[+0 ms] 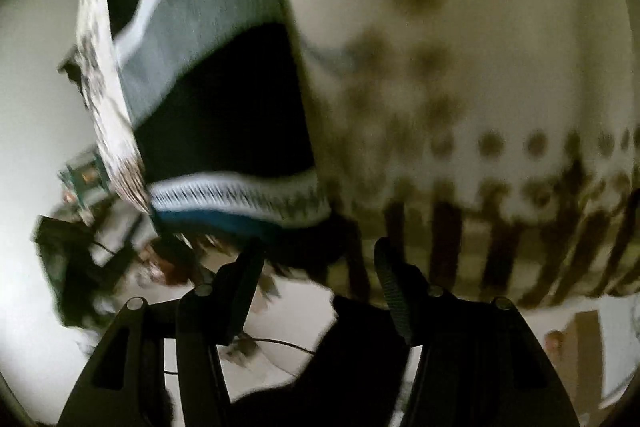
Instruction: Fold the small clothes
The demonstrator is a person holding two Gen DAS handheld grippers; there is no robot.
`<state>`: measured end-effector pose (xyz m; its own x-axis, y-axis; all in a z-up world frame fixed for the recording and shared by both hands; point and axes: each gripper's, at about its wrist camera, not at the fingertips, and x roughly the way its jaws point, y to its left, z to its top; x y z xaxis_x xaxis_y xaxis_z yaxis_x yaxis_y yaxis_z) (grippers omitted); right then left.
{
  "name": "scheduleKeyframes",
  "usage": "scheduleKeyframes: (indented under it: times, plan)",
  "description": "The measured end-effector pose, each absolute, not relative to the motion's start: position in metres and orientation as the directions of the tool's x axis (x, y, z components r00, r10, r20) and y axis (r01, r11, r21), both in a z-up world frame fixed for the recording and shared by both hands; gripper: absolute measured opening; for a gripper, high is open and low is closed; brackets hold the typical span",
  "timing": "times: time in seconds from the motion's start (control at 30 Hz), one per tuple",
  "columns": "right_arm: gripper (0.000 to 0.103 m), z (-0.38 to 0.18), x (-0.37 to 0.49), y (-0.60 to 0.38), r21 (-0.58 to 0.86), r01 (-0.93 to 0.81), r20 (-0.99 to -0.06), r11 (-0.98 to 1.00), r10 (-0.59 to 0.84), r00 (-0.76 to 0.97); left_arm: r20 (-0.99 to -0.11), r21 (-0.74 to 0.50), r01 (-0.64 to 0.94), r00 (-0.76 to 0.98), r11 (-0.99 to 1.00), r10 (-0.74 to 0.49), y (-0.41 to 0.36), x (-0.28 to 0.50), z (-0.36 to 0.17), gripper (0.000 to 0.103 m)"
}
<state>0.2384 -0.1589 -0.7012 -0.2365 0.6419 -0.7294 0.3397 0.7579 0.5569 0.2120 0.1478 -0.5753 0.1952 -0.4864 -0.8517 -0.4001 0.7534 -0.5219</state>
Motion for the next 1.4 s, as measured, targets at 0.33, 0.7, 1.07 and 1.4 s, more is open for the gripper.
scheduleKeyframes:
  times: [0.33, 0.7, 1.07, 1.4]
  plan:
    - [0.059, -0.746, 0.245, -0.152, 0.632, 0.47, -0.609, 0.616, 0.77, -0.19, -0.861, -0.504, -0.333, 0.123, 0.797, -0.493, 0.128, 0.219, -0.619, 0.067]
    - [0.015, -0.7, 0.238, -0.138, 0.736, 0.459, -0.521, 0.498, 0.849, -0.086, -0.831, -0.555, -0.287, 0.238, 0.78, -0.504, 0.131, 0.212, -0.547, 0.013]
    - [0.014, -0.58, 0.321, -0.165, 0.874, 0.321, -0.426, 0.366, 0.893, 0.142, -0.669, -0.694, -0.15, 0.496, 0.704, -0.554, 0.133, 0.318, -0.442, 0.013]
    - [0.014, -0.545, 0.538, -0.18, 0.856, 0.178, -0.517, 0.485, 0.789, 0.333, -0.642, -0.659, -0.058, 0.563, 0.75, -0.52, 0.128, 0.515, -0.455, 0.013]
